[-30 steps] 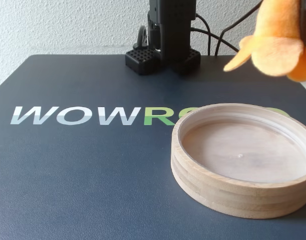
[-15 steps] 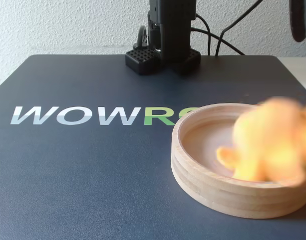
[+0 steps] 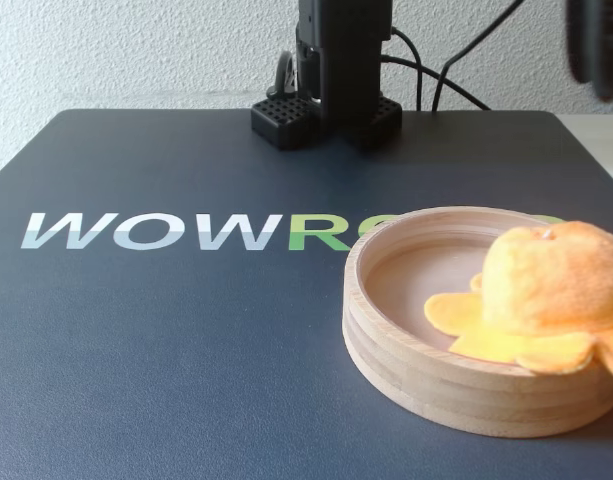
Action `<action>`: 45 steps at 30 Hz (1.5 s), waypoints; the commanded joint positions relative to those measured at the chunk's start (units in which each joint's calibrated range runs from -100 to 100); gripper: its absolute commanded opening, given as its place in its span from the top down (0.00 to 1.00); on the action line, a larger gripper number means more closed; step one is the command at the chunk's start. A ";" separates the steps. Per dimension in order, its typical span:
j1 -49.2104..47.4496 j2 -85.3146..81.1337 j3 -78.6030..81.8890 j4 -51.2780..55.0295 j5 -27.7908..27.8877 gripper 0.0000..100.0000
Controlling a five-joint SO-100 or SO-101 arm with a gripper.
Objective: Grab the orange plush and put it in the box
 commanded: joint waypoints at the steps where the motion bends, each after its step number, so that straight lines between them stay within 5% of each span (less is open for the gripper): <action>1: 2.19 -2.42 -0.76 1.11 1.73 0.75; 5: 6.15 -8.41 5.41 0.85 5.46 0.99; 26: 11.83 -46.35 61.17 -17.77 9.44 0.99; 45: 11.38 -49.39 62.71 -18.12 8.87 0.99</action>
